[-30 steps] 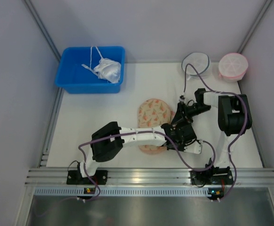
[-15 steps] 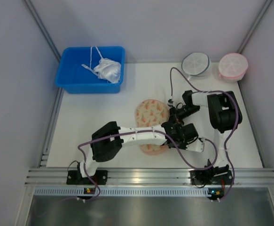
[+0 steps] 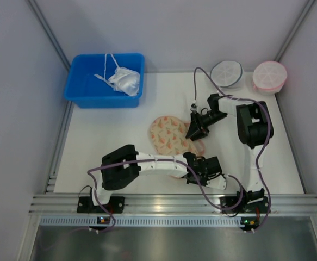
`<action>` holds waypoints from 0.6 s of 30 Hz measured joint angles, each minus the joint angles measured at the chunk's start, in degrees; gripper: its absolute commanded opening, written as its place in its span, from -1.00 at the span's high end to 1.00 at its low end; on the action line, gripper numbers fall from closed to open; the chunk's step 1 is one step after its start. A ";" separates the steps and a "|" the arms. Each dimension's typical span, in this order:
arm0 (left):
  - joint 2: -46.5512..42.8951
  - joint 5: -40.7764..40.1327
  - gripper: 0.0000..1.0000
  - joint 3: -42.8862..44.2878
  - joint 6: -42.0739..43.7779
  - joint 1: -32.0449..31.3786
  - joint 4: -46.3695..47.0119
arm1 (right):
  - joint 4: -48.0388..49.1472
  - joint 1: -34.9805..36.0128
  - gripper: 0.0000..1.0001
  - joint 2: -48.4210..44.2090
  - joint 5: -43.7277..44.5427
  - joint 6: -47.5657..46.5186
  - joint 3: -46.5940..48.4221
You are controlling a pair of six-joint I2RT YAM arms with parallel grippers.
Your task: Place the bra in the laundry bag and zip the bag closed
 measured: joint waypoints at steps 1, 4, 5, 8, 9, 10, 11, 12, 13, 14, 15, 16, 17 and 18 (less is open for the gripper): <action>0.00 0.11 1.00 0.02 -0.33 -0.28 0.00 | 0.00 0.02 -0.14 0.11 0.00 0.07 0.44; 0.07 0.44 1.00 0.68 -0.96 -0.85 -0.42 | 0.20 -0.11 -0.25 -0.22 0.55 -1.18 1.53; 0.42 0.44 1.00 1.77 -1.11 -0.79 -0.81 | 0.04 -0.28 -0.27 -0.52 1.33 -1.77 1.44; 1.84 0.33 1.00 5.18 -1.40 0.35 -0.68 | -1.84 -0.94 -0.28 -1.51 4.33 -4.57 1.38; 2.60 0.15 1.00 6.54 -1.55 1.01 -0.59 | -2.71 -1.36 -0.29 -1.81 5.14 -5.62 1.38; 3.32 -0.04 1.00 7.76 -1.68 1.60 -0.50 | -3.56 -1.81 -0.30 -2.12 5.73 -6.43 1.31; 4.11 -0.28 1.00 8.96 -1.92 2.19 -0.35 | -4.04 -2.58 -0.30 -2.73 6.16 -7.43 0.79; 4.61 -0.50 1.00 9.75 -2.10 2.62 -0.22 | -4.39 -3.39 -0.30 -3.45 6.49 -8.17 -0.20; 5.42 -0.79 1.00 10.75 -2.40 3.06 -0.17 | -4.46 -4.20 -0.30 -4.31 6.58 -8.85 -1.64; 5.68 -0.94 1.00 11.02 -2.49 3.43 -0.09 | -4.83 -4.87 -0.29 -5.07 6.69 -9.27 -3.08; 6.23 -1.29 1.00 11.63 -2.69 3.72 -0.22 | -4.74 -5.44 -0.27 -5.75 6.62 -9.57 -4.76; 6.78 -1.73 1.00 12.15 -2.89 3.91 -0.02 | -4.55 -5.90 -0.25 -6.25 6.43 -9.81 -6.36; 7.17 -1.90 1.00 12.52 -3.04 3.93 -0.02 | -4.55 -6.23 -0.22 -6.71 6.12 -10.03 -8.17; 7.52 -2.19 1.00 12.81 -3.15 3.93 0.07 | -4.61 -6.29 -0.15 -6.91 5.62 -10.23 -10.03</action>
